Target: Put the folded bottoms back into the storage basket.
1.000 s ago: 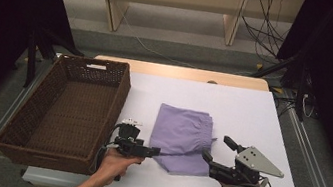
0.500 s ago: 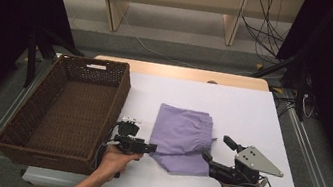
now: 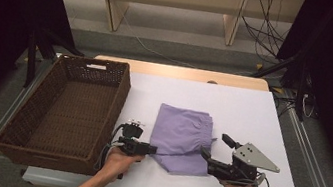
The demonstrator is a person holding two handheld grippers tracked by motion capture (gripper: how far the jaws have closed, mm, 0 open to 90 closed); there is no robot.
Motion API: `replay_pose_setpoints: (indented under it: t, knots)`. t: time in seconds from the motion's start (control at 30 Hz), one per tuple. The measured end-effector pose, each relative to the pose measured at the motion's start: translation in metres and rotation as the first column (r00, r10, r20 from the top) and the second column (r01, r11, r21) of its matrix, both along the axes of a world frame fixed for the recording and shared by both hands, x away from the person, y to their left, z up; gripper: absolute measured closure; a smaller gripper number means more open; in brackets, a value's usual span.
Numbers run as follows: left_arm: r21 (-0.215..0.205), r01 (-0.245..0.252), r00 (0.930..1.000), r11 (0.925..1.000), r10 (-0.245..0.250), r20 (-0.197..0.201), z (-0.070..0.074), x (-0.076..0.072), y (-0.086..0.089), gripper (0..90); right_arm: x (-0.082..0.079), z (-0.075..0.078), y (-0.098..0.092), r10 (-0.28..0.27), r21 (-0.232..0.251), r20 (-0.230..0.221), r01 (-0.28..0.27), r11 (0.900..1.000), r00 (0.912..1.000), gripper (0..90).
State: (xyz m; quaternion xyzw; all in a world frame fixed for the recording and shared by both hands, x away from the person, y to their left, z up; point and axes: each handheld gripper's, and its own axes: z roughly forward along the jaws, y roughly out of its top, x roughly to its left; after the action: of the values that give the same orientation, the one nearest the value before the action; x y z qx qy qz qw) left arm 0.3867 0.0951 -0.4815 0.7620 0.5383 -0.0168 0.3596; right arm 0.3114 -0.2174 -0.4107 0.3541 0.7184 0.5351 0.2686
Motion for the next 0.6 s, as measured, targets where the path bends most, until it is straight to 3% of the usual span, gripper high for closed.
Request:
replay_pose_setpoints:
  t: [0.13,0.2,0.23,0.27,0.33,0.37,0.47,0.5,0.6]
  knots:
    - [0.005,0.009,1.0,0.9999,-0.009,0.001,-0.002,0.001,-0.003,72.4,0.005,0.0,-0.001,-0.01,-0.012,-0.022,0.01,1.0,0.9997,22.1]
    - [0.016,0.019,0.9998,0.9997,-0.019,0.01,-0.002,0.0,-0.004,81.6,0.014,0.0,-0.004,-0.018,-0.009,-0.068,0.017,1.0,0.9975,22.0]
    - [0.016,0.019,0.9998,0.9997,-0.019,0.01,-0.002,0.0,-0.004,83.9,0.014,0.0,-0.004,-0.018,-0.009,-0.068,0.017,1.0,0.9975,22.0]
    - [0.019,0.021,0.9997,0.9996,-0.022,0.015,-0.002,0.0,-0.004,85.4,0.023,0.0,-0.006,-0.023,-0.013,-0.103,0.022,1.0,0.9944,21.6]
    - [0.026,0.026,0.9993,0.9993,-0.027,0.025,-0.001,-0.001,-0.005,86.2,0.027,0.0,-0.007,-0.03,-0.021,-0.118,0.028,0.999,0.9926,21.7]
    - [0.029,0.029,0.9991,0.9992,-0.03,0.03,-0.001,-0.001,-0.005,87.1,0.037,-0.001,-0.007,-0.038,-0.039,-0.149,0.032,0.999,0.9881,21.7]
    - [0.037,0.033,0.9985,0.9988,-0.034,0.043,0.0,-0.002,-0.005,87.6,0.046,-0.002,-0.008,-0.044,-0.061,-0.172,0.034,0.998,0.9841,22.2]
    - [0.04,0.032,0.9984,0.9987,-0.034,0.046,0.001,-0.002,-0.005,87.9,0.056,-0.003,-0.008,-0.049,-0.082,-0.197,0.033,0.996,0.9791,22.3]
    - [0.045,0.035,0.998,0.9984,-0.037,0.051,0.002,-0.003,-0.004,88.1,0.068,-0.005,-0.01,-0.058,-0.098,-0.216,0.037,0.995,0.9747,22.6]
